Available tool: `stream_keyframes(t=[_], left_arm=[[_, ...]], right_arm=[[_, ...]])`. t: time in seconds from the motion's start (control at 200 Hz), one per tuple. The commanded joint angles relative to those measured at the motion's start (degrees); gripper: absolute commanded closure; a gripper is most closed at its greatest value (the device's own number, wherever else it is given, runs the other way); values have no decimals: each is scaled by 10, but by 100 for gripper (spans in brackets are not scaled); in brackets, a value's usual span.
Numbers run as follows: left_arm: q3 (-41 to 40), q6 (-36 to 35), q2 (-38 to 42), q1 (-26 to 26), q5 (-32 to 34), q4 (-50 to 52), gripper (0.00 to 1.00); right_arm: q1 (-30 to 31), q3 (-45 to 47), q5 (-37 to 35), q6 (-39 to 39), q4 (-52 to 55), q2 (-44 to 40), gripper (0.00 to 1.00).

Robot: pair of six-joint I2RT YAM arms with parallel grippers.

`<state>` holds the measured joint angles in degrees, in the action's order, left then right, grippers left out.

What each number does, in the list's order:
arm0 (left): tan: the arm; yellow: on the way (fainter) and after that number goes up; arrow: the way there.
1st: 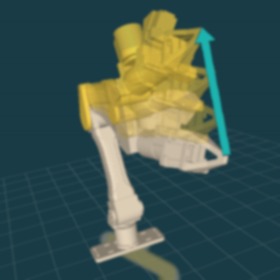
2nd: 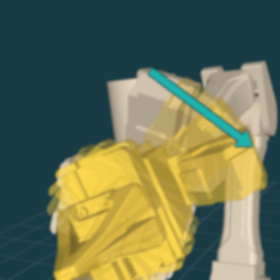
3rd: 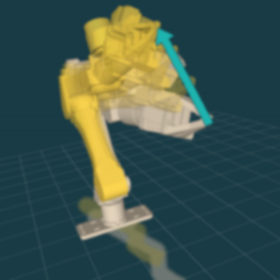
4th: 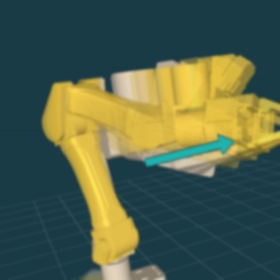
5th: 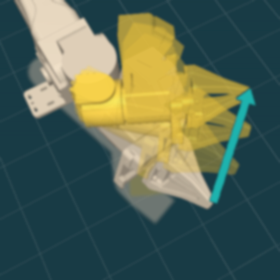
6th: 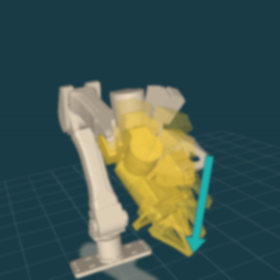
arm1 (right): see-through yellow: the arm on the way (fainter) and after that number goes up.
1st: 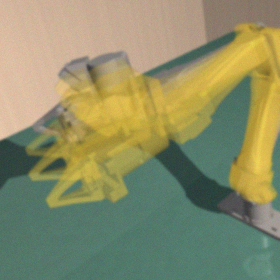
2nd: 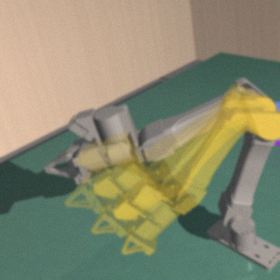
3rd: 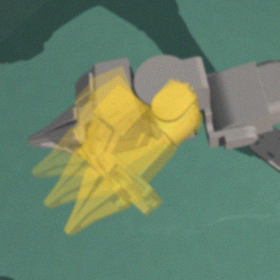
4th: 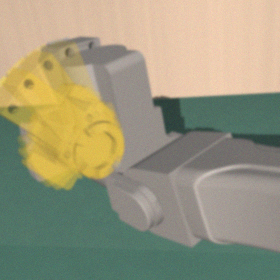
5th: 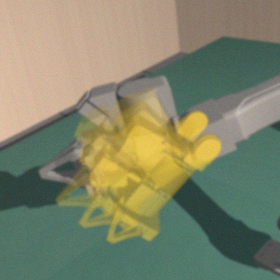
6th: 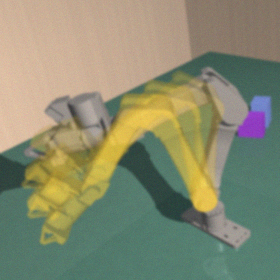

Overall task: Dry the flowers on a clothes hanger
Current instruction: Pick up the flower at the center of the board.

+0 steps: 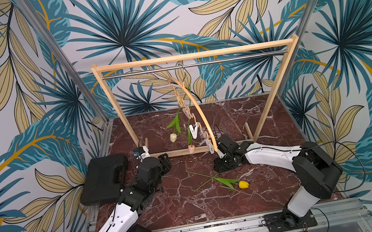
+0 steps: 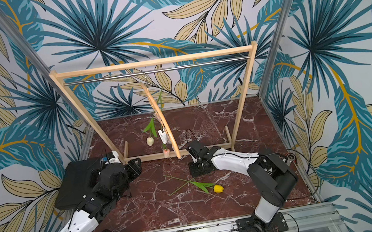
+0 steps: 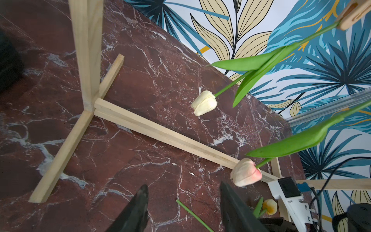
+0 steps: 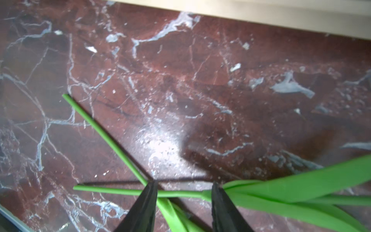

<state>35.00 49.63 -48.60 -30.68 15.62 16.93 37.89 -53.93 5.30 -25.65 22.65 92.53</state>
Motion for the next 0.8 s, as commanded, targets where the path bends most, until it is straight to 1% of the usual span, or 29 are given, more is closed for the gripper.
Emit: stream_keyframes(t=[0.0, 0.11, 0.17, 0.23, 0.331, 0.451, 0.521, 0.641, 0.791], left_arm=[[-21, 22, 0, -2, -19, 3, 42], [-50, 66, 14, -2, -17, -5, 43], [-62, 76, 20, -2, -23, -9, 45], [-66, 84, 21, -2, -29, -9, 46], [-69, 88, 25, -3, -28, 4, 47], [-71, 93, 35, -3, -21, 15, 47], [-63, 86, 37, -3, -21, 22, 47], [-54, 75, 44, -3, -20, 46, 47], [-59, 79, 65, -3, -16, 58, 46]], right_arm=[[21, 27, -10, 2, 16, -22, 56], [43, 32, -11, 8, 15, -18, 59], [51, 30, -4, 10, 18, -10, 67], [57, 30, 7, 8, 13, -1, 68], [63, 31, 14, 4, -1, 21, 68], [63, 19, 12, -2, -17, 49, 63], [63, 3, 15, -9, -25, 70, 60], [63, -24, 28, -20, -42, 100, 59], [63, -68, 24, -7, -25, 122, 56]])
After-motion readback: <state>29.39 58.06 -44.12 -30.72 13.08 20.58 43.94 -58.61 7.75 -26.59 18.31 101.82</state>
